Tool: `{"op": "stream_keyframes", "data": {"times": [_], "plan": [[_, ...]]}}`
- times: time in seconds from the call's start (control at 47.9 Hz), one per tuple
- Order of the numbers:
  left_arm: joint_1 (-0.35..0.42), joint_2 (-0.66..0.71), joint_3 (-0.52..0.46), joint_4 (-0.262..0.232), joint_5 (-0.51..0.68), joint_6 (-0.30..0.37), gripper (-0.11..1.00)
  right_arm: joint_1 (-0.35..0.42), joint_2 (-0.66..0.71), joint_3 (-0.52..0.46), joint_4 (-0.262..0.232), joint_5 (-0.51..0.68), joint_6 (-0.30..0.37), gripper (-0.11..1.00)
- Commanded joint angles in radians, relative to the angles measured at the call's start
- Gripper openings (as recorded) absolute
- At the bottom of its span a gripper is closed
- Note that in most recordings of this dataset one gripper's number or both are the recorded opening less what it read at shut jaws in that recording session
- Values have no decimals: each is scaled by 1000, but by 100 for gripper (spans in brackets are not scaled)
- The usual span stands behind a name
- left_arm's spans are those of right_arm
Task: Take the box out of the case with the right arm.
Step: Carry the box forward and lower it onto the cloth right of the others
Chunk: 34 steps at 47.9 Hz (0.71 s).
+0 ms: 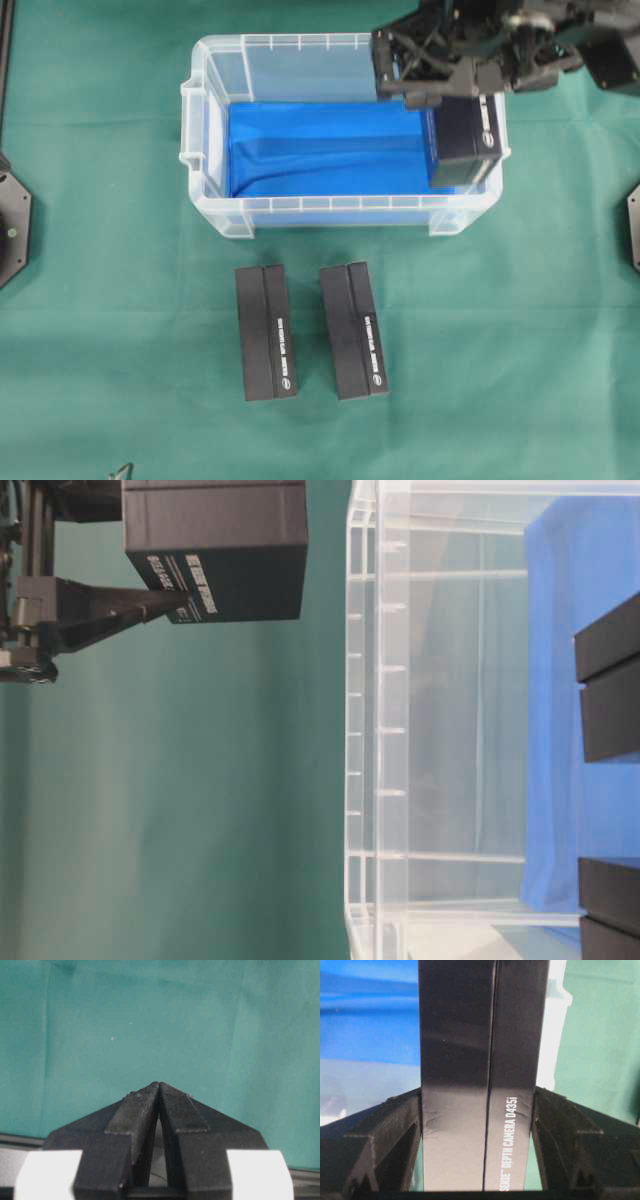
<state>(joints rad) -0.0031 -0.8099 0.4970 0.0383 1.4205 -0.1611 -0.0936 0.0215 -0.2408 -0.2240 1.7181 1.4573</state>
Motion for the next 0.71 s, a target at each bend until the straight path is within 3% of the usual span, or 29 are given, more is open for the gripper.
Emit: {"op": "stream_keyframes", "data": {"times": [0.0, 0.689], "plan": [[2, 9, -11, 2, -6, 0, 2, 35, -40, -28, -3, 18, 15, 65], [2, 3, -11, 2, -8, 0, 2, 394, -34, -26, 2, 37, 362, 65]]}}
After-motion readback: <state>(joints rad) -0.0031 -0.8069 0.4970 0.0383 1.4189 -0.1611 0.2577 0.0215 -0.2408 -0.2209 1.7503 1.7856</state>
